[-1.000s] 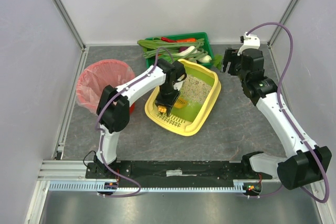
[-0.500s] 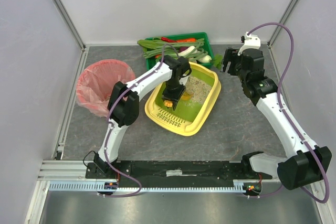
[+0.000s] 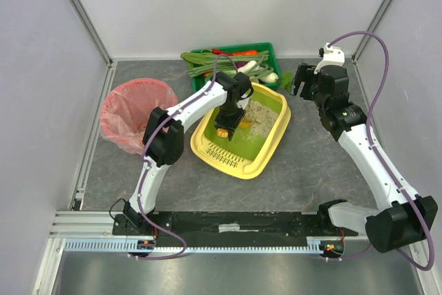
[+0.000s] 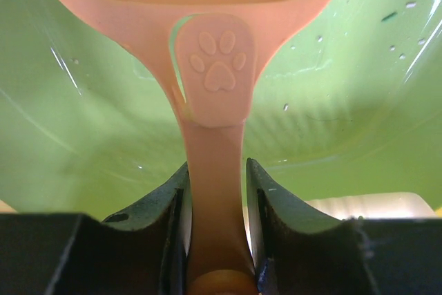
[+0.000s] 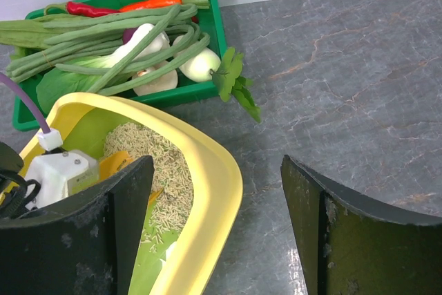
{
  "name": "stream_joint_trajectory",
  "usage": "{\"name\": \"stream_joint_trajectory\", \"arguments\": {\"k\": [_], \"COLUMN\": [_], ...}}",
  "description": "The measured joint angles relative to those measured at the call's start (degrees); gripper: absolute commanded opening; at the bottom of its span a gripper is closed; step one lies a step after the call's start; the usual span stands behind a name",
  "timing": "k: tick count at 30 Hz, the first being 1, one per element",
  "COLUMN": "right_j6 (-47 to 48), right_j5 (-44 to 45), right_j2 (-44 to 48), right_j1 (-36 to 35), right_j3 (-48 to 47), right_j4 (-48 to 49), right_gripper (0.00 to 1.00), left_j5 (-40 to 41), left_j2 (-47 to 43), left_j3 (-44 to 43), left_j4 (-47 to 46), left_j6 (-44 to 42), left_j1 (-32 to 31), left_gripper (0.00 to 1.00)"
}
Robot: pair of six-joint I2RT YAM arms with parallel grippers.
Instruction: Clean the litter box
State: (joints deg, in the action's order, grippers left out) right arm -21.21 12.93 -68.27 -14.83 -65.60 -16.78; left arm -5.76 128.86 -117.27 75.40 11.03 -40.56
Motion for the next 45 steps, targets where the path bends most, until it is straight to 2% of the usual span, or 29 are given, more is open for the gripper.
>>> {"name": "stream_joint_trajectory", "arguments": {"k": [25,33,40,45], "right_j6": [-0.9,-0.9,-0.9,-0.9], "right_j5": [-0.1,-0.1,-0.1,-0.1], "right_j2": [0.6,0.6,0.6,0.6], "right_j1": [0.0,0.0,0.0,0.0], "right_j3": [2.3,2.3,2.3,2.3], "right_j4": [0.0,0.0,0.0,0.0], "right_gripper": [0.83,0.82,0.82,0.82], "left_j5": [4.8,5.7,6.8,7.2], "left_j2": [1.3,-1.0,-8.5,-9.8], "left_j3": [0.4,5.8,17.5,19.1], "left_j4": [-10.0,-14.6,-24.0,-26.8], "left_j6": [0.0,-0.1,-0.6,-1.3], "left_j1": [0.0,-0.1,0.0,0.0], "left_gripper": [0.02,0.02,0.02,0.02]}}
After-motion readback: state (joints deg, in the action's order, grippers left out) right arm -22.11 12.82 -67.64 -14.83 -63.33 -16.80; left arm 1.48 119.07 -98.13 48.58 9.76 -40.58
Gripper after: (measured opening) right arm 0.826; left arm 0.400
